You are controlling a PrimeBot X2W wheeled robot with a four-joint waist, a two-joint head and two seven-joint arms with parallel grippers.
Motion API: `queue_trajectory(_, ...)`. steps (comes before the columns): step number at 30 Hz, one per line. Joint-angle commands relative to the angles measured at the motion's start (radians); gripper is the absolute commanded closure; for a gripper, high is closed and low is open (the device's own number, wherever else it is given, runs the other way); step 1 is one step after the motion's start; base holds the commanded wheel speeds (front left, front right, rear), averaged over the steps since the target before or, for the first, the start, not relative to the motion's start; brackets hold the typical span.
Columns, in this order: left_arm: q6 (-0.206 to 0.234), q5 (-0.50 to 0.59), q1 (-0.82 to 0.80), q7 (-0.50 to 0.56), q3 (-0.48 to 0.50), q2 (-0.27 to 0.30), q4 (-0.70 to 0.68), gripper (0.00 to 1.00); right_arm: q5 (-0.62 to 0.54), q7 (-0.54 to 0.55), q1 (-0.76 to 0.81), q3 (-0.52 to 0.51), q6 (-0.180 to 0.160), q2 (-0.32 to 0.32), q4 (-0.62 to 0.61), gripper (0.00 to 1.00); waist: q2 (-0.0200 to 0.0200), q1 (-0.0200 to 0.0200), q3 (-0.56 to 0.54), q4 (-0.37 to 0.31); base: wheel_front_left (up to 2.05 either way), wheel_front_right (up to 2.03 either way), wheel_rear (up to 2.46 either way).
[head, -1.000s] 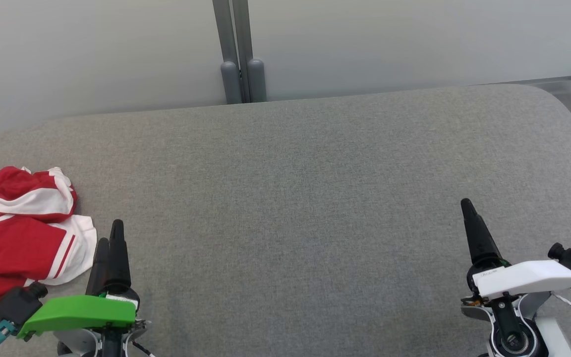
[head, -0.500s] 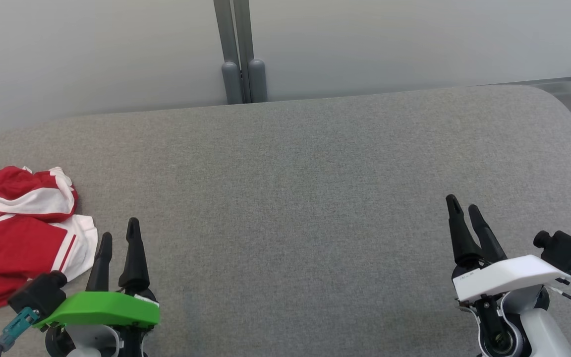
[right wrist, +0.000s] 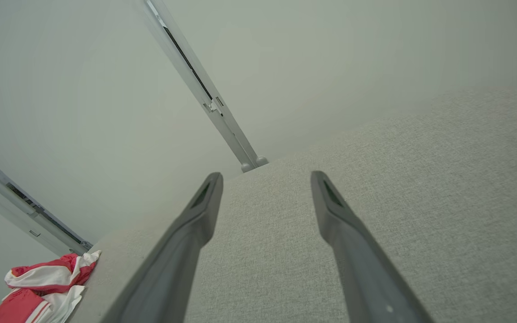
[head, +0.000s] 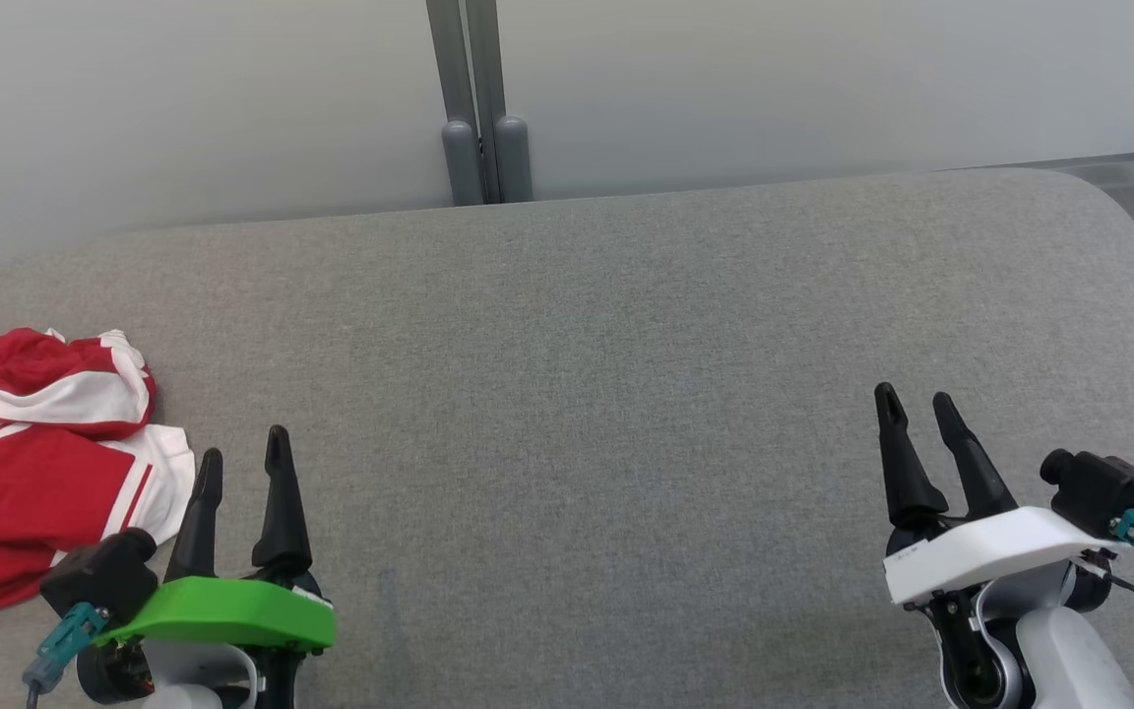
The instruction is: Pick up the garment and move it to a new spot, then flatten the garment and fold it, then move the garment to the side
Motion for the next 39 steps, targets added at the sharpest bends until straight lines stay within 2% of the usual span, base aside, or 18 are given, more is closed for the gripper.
queue_trajectory(1, 0.005, 0.028, -0.007, -0.008, -0.003, 0.008, -0.013, 0.0, -0.033, -0.01, -0.021, 0.003, 0.0, -0.003, -0.005, 0.0, -0.0001, 0.0, 0.0, 0.0, 0.0, 0.0, 0.0)
queue_trajectory(17, 0.016, 0.174, -0.002, -0.047, -0.019, 0.009, -0.024, 0.0, -0.197, -0.05, -0.033, 0.015, 0.001, -0.001, 0.028, 0.0, -0.0001, 0.0, 0.001, -0.001, 0.0, 0.0, 0.0)
queue_trajectory(39, 0.024, 0.329, 0.0, -0.093, -0.043, 0.01, -0.028, 0.0, -0.365, -0.095, -0.04, 0.04, 0.001, -0.001, 0.033, 0.0, -0.0001, 0.0, 0.003, 0.001, 0.0, 0.0, 0.0)
